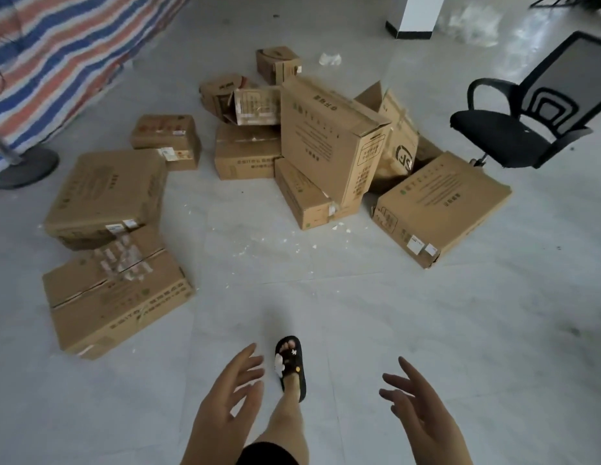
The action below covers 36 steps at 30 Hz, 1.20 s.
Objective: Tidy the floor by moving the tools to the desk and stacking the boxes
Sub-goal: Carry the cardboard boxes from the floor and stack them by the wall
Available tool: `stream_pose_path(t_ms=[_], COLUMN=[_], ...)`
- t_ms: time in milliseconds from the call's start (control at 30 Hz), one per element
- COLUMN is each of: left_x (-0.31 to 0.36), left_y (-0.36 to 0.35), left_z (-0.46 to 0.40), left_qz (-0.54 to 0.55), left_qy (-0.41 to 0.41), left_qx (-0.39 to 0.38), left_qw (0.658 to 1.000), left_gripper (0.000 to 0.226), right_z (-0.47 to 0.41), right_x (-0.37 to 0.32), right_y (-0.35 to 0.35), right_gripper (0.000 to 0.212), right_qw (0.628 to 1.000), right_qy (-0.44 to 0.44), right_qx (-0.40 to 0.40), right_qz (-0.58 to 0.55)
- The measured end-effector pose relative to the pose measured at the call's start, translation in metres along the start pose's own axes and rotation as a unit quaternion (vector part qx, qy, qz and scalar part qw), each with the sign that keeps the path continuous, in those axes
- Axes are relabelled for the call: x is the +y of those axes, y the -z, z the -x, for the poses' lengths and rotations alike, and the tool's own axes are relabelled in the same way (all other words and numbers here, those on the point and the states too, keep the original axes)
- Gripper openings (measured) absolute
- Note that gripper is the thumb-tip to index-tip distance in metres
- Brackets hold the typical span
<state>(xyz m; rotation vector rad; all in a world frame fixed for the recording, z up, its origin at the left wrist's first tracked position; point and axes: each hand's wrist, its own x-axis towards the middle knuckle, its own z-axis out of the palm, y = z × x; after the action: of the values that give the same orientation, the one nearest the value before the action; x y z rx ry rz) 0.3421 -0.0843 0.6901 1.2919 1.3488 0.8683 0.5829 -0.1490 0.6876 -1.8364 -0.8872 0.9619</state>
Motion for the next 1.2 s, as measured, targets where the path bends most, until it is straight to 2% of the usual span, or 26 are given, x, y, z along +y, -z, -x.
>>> stream_pose_path(t_ms=[133, 300, 433, 567, 700, 967, 1067, 1200], left_x=[0.027, 0.088, 0.108, 0.122, 0.127, 0.171, 0.183, 0.182], left_y=[-0.026, -0.051, -0.080, -0.108, -0.148, -0.281, -0.319, -0.349], left_z=[-0.129, -0.279, -0.359, -0.434, -0.522, -0.684, -0.730, -0.786], left_qz=[0.020, 0.007, -0.013, -0.037, -0.065, -0.055, -0.074, -0.038], left_qy=[-0.019, -0.048, -0.036, -0.021, 0.000, 0.041, 0.046, 0.123], left_qx=[-0.013, -0.047, -0.087, -0.085, -0.053, 0.046, 0.047, 0.043], left_qw=[1.000, 0.998, 0.995, 0.996, 0.996, 0.997, 0.995, 0.991], left_gripper=[0.037, 0.040, 0.039, 0.038, 0.045, 0.046, 0.048, 0.046], right_z=[-0.115, -0.245, -0.326, -0.414, -0.527, -0.783, -0.867, -0.963], right_x=[-0.032, -0.097, -0.122, -0.131, -0.138, -0.172, -0.187, -0.198], right_y=[-0.006, -0.003, 0.000, 0.015, 0.035, 0.110, 0.129, 0.120], right_gripper=[0.045, 0.042, 0.041, 0.039, 0.041, 0.036, 0.034, 0.032], right_qw=[1.000, 0.998, 0.998, 0.999, 1.000, 0.994, 0.987, 0.976], right_qy=[0.009, 0.028, 0.017, -0.008, 0.008, 0.010, 0.021, 0.042], right_qx=[0.027, 0.053, 0.048, 0.048, 0.018, -0.095, -0.125, -0.146], right_qz=[-0.012, -0.024, -0.023, -0.018, 0.004, 0.056, 0.099, 0.158])
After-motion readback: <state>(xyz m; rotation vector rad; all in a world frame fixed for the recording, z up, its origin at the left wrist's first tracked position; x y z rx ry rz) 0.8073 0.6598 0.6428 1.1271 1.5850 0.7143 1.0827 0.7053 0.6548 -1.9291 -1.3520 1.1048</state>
